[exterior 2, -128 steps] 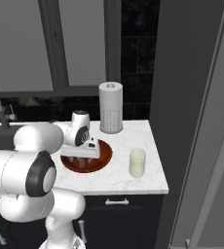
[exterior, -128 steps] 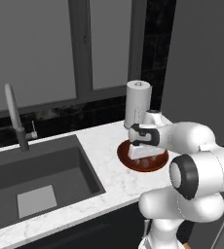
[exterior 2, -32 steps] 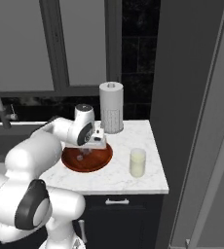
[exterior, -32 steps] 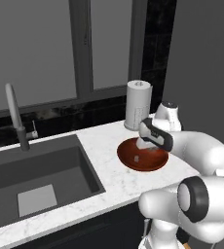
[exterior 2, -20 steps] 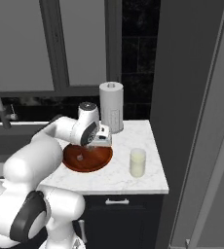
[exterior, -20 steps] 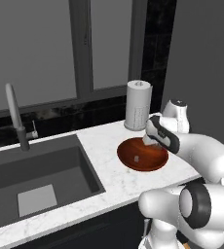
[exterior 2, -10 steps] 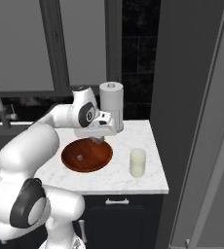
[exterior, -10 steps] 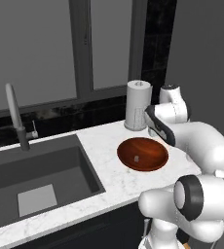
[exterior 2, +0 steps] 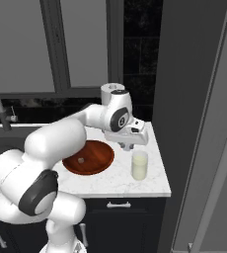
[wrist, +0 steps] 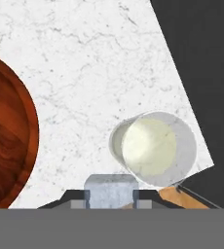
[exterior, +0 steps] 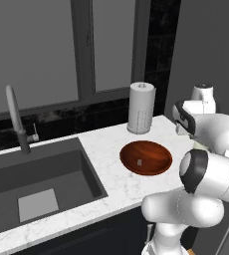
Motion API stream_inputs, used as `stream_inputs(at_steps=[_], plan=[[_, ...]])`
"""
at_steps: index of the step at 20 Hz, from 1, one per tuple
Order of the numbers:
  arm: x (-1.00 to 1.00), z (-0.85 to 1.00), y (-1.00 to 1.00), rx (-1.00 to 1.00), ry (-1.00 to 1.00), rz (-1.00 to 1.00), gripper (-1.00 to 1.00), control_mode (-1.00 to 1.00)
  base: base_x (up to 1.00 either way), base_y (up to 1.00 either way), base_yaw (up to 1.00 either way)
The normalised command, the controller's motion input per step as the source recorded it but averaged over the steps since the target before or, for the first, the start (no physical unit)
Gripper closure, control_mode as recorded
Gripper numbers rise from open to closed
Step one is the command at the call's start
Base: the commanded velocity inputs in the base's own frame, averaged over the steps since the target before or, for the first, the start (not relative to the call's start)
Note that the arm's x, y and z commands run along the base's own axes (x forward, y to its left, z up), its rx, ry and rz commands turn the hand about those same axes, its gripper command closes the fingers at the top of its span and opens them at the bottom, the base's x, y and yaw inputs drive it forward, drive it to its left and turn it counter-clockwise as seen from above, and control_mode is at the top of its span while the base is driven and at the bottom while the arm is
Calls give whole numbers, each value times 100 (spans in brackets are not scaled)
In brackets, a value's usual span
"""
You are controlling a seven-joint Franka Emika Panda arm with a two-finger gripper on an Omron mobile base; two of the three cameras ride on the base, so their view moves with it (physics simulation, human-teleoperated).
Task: Grab a lemon wedge from the fridge and one ice cube from the ice bowl, and put them in the glass of lemonade.
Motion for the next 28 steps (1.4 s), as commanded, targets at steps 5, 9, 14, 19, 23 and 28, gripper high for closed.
stream_inputs(at_steps=[5, 9, 14, 19, 23, 28], plan=[[0, 0, -42, 3, -3, -14, 100, -100, 0, 0, 0], [13, -1, -27, 12, -1, -14, 100, -100, 0, 0, 0], [13, -22, 0, 14, -6, -6, 100, -100, 0, 0, 0], [2, -13, 0, 1, -1, -6, 100, -100, 0, 0, 0], [0, -18, 0, 0, 0, -5, 100, -100, 0, 0, 0], [0, -12, 0, 0, -1, -6, 100, -100, 0, 0, 0]])
